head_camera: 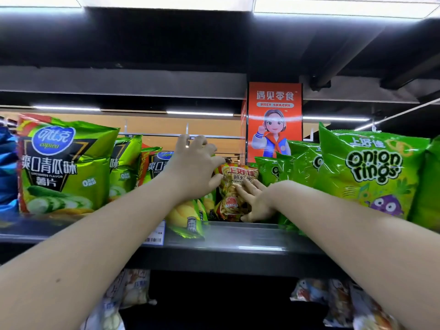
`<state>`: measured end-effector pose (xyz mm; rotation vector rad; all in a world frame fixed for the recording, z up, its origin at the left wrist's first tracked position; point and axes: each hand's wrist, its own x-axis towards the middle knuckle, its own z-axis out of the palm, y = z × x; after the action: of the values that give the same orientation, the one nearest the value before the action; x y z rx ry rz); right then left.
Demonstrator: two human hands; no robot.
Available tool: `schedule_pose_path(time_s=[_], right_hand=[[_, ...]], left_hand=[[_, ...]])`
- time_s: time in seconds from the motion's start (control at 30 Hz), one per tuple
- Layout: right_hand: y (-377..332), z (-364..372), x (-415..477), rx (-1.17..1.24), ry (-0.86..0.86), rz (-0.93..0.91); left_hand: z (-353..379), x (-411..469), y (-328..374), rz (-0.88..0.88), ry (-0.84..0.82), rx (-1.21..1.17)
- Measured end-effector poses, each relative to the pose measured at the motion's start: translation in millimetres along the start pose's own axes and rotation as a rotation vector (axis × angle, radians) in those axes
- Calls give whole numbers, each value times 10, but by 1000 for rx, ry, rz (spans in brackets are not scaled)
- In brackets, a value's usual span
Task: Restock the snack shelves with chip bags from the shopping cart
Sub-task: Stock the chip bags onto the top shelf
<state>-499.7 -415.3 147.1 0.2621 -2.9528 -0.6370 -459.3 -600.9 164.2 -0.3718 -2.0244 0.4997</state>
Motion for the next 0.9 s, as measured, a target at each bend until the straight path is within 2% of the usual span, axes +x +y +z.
schedule_pose_path(time_s=[0.2, 0.47, 0.63, 0.77, 0.9], right_hand=[[-91, 65, 121, 58, 5, -22], [-124, 42, 317, 49, -30, -2], [-108, -11, 236, 82, 83, -22], [-124, -56, 349, -18, 51, 42], [-208, -63, 467, -6, 41, 71]], left_hand=[[62, -82, -130, -112, 22, -117], [147, -92, -87, -110, 61, -135], [153, -94, -101, -119, 59, -180], [169, -76, -95, -124, 46, -192], [184, -83, -69, -99, 91, -176]])
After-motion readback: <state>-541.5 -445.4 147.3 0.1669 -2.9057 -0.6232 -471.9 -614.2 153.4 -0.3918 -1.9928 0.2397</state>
